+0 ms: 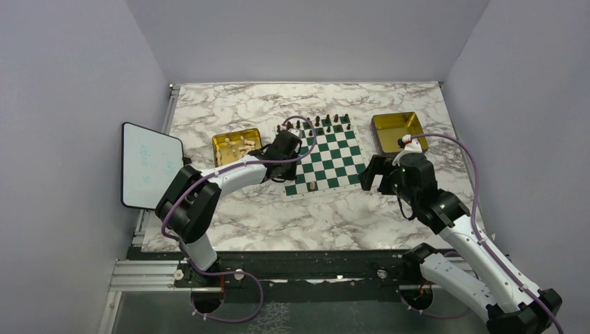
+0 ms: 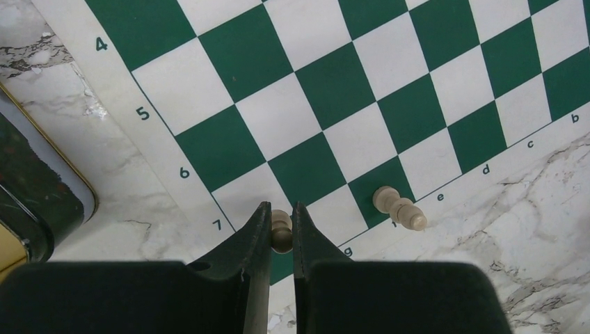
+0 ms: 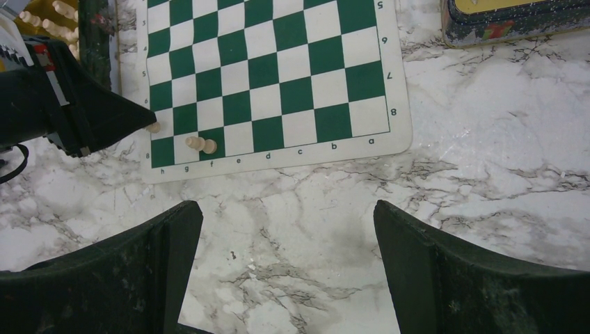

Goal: Set up the chess pieces on the board
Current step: Place the chess piece on the chessboard.

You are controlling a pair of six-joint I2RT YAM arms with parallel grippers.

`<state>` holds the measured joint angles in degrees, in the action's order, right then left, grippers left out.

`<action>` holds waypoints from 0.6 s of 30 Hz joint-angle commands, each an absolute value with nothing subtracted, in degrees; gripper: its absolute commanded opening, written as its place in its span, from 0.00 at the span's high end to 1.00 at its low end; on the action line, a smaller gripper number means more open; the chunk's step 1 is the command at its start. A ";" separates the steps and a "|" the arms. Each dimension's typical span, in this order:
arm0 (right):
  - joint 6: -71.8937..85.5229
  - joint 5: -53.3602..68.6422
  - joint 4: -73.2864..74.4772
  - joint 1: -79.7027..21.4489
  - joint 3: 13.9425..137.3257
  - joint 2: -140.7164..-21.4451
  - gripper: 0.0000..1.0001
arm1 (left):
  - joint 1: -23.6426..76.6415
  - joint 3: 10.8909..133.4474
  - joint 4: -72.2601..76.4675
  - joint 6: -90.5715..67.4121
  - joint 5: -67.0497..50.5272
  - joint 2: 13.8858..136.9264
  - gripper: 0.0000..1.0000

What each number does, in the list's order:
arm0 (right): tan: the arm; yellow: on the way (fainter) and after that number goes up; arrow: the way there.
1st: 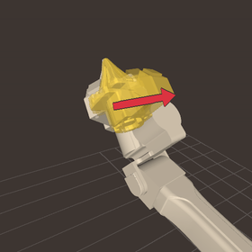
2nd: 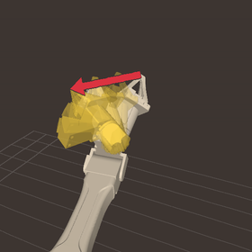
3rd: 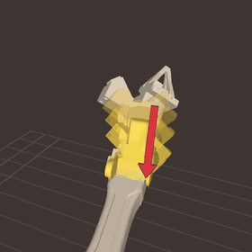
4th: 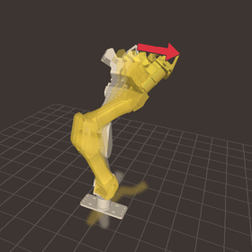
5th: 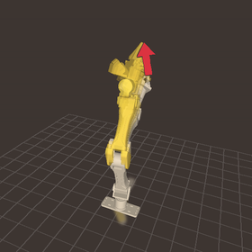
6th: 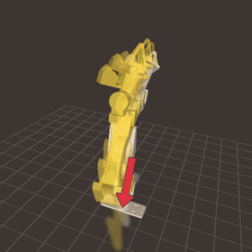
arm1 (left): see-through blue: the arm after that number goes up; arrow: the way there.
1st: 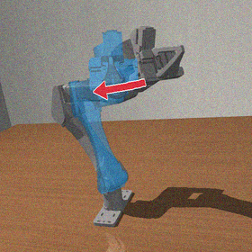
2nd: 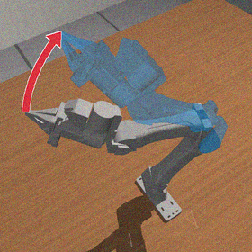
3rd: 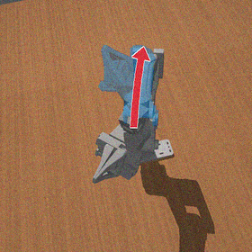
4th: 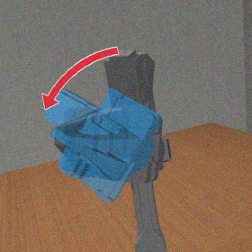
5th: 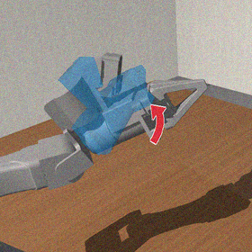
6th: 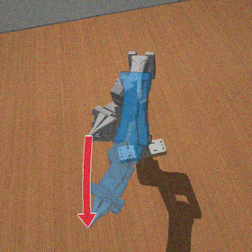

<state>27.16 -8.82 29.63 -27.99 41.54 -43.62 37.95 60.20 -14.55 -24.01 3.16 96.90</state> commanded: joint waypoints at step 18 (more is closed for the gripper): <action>26.81 -9.24 29.08 -27.58 41.15 -43.51 0.01 | 38.65 57.84 -9.66 -22.59 6.42 98.15 0.88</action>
<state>27.16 -8.82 29.65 -27.99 41.54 -43.62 38.35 58.76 -11.73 -23.27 5.43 97.32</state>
